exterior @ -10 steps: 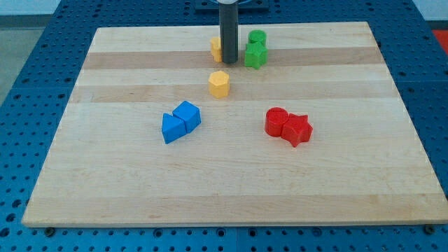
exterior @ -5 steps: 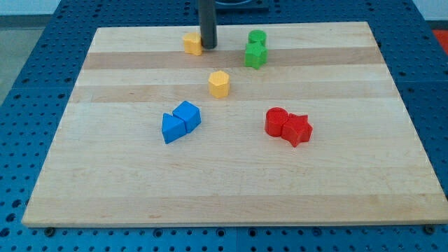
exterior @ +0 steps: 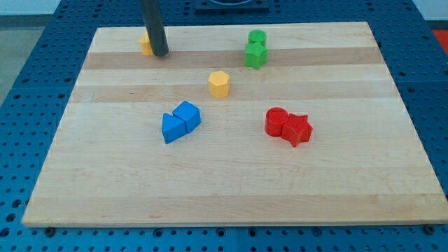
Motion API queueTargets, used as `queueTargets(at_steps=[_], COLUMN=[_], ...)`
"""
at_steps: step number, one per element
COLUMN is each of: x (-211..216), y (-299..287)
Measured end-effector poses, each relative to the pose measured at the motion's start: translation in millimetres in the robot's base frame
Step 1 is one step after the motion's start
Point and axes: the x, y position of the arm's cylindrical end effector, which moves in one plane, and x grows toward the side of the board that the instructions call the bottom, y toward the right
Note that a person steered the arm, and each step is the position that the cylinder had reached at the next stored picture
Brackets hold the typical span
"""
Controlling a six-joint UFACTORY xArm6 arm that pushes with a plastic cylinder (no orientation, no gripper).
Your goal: Push the yellow heart towards the top left
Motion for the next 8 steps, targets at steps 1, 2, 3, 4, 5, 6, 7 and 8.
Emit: queueTargets(at_steps=[1, 2, 3, 4, 5, 6, 7, 8], x=[-11, -22, -30, -30, -31, -31, -31, -31], y=[-6, -6, -6, -13, -18, -24, -32, -43])
